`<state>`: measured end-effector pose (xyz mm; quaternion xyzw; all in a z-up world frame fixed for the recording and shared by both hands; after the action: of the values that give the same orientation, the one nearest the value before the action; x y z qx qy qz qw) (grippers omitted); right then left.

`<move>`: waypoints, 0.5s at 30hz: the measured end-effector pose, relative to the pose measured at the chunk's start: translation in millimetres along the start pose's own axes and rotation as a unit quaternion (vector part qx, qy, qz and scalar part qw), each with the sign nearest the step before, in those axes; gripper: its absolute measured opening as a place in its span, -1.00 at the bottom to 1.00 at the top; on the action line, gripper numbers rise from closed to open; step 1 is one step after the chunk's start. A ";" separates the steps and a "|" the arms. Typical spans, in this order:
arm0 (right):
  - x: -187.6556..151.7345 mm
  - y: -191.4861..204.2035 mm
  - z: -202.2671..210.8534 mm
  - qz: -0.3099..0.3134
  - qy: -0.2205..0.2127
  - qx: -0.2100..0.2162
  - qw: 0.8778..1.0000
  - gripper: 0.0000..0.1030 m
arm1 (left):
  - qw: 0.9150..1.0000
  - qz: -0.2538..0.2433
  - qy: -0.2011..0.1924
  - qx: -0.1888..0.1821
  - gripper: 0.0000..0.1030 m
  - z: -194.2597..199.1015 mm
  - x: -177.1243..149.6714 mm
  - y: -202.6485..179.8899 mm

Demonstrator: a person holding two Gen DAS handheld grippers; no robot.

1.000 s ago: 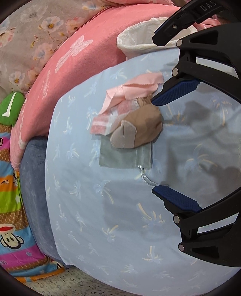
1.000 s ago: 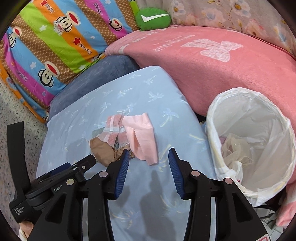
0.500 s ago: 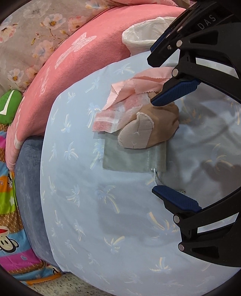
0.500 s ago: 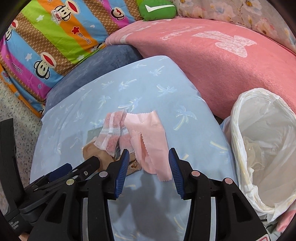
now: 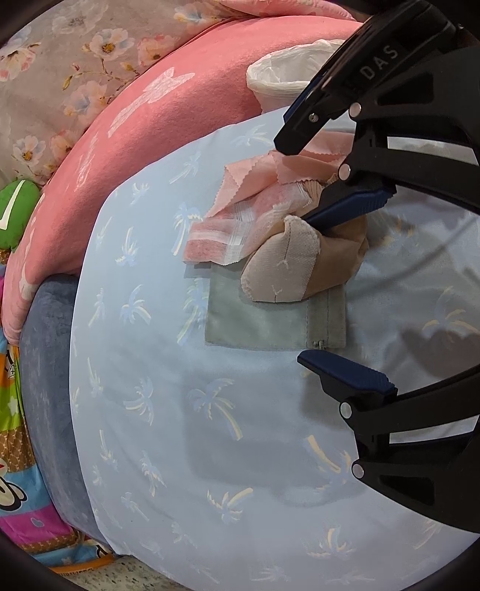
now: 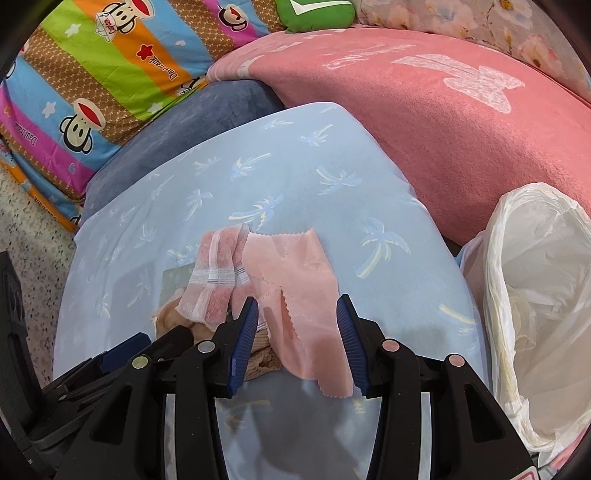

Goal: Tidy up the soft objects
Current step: 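Grasp the tan pad with the left tool while the right tool grasps the pink cloth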

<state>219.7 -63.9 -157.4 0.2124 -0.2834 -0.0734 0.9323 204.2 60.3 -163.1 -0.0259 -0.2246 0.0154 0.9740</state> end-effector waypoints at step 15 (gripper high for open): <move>-16.7 -8.2 -8.6 -0.007 0.022 0.004 1.000 -0.97 | 1.000 -0.009 0.003 -0.019 -0.25 3.6 -2.0 -7.3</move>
<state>210.5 -64.0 -175.8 0.2196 -0.2618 -0.0741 0.9369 200.9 53.2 -160.4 -0.0422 -0.2220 0.0021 0.9741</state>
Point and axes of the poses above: each gripper's, at about its wrist camera, not at the fingertips, and z roughly against the way its jaws point, y to its left, x to its top, the point moved 9 cm from there along -z, roughly the way its jaws point, and after that the axes turned 14 degrees about x, right-handed, at the moved point
